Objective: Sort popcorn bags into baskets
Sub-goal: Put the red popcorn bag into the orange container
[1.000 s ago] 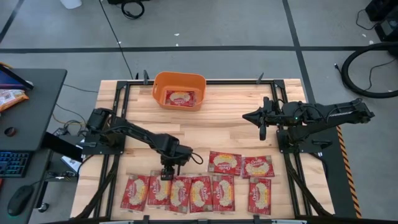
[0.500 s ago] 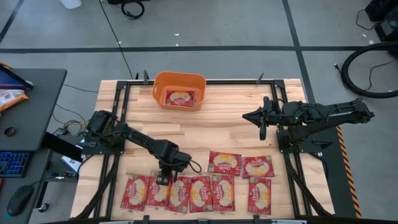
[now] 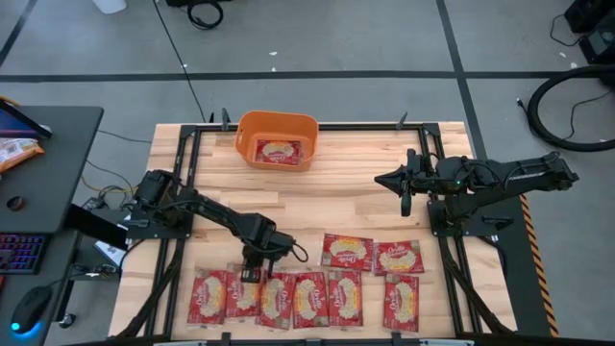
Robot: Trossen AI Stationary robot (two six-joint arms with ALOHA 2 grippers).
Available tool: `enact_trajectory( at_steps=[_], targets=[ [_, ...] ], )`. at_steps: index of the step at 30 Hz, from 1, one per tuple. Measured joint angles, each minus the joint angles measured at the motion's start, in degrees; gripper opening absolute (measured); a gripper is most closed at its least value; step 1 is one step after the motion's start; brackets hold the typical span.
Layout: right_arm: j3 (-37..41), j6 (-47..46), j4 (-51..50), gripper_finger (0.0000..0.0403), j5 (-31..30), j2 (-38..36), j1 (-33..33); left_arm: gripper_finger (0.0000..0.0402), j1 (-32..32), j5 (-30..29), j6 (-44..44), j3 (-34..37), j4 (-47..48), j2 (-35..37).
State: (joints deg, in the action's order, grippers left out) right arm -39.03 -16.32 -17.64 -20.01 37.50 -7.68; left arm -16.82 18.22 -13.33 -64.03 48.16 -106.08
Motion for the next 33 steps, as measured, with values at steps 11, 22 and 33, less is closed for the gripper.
enact_trajectory(
  at_steps=[11,22,33],
  targets=[
    [0.0,0.63,0.0,0.0016,0.06,0.0,0.0,0.0002,5.23,-4.39,12.42,-11.1,16.21,0.02],
    [0.02,1.53,-0.03,0.0016,0.2,0.0,0.0,0.0001,17.2,-10.1,19.03,-24.38,28.91,0.09],
    [0.02,1.52,-0.04,0.0016,0.2,0.0,0.0,0.0001,32.46,-9.25,14.93,-38.69,33.25,0.1]
  ],
)
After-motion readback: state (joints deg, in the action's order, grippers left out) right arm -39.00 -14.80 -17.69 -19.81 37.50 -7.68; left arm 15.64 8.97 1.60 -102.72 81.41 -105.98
